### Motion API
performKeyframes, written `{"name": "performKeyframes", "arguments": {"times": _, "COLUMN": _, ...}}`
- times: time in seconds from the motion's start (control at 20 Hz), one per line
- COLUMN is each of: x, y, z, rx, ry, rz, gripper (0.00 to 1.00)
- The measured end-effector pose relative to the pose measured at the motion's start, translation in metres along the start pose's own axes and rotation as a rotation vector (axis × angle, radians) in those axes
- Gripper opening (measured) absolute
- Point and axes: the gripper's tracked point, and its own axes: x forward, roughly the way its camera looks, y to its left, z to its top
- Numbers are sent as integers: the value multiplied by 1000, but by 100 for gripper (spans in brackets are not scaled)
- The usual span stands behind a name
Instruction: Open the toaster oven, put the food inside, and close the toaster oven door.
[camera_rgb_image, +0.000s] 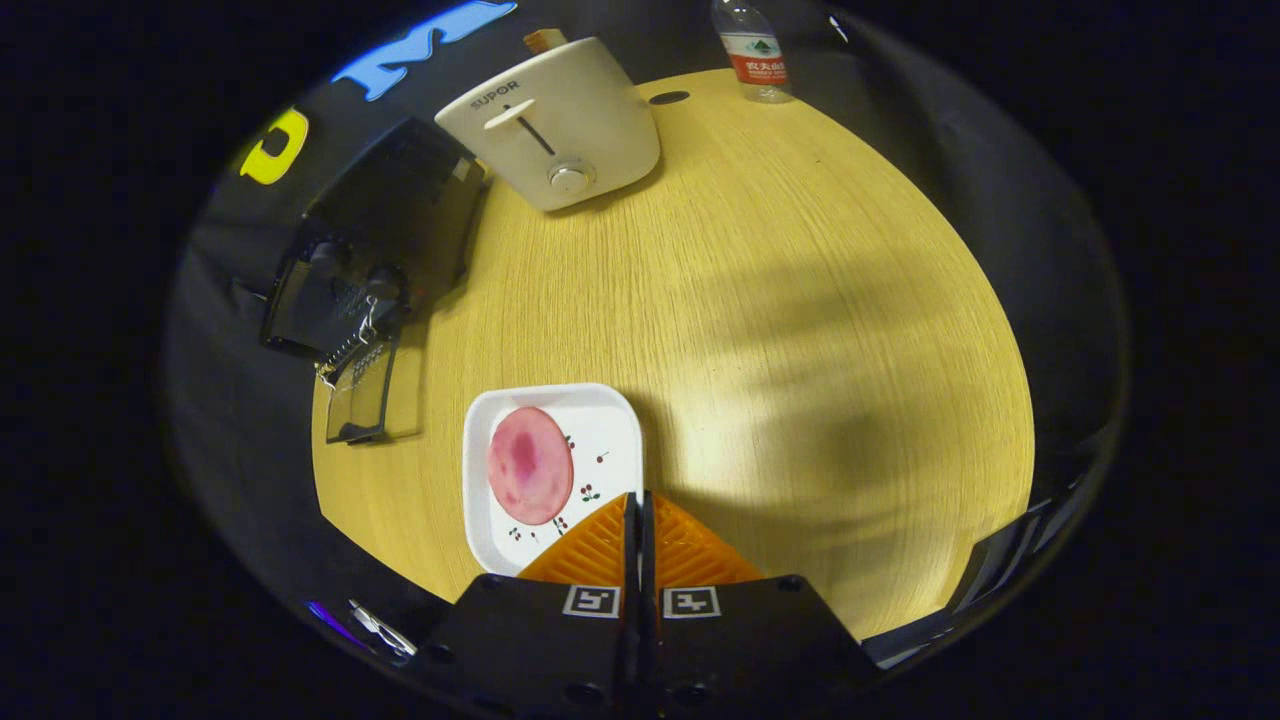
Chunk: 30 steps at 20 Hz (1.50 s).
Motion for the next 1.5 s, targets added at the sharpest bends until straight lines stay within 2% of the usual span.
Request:
{"name": "performKeyframes", "arguments": {"times": 0.55, "x": -48, "y": 57, "z": -52, "rx": 197, "ry": -104, "rz": 150, "gripper": 2}}
{"name": "performKeyframes", "arguments": {"times": 0.75, "x": -70, "y": 97, "z": -54, "rx": 238, "ry": -160, "rz": 229, "gripper": 2}}
{"name": "performKeyframes", "arguments": {"times": 1.0, "x": -91, "y": 171, "z": -61, "rx": 235, "ry": -209, "rz": 338, "gripper": 2}}
{"name": "performKeyframes", "arguments": {"times": 1.3, "x": -78, "y": 243, "z": -83, "rx": 205, "ry": -175, "rz": 416, "gripper": 2}}
{"name": "performKeyframes", "arguments": {"times": 1.5, "x": -58, "y": 278, "z": -89, "rx": 233, "ry": -156, "rz": 455, "gripper": 2}}
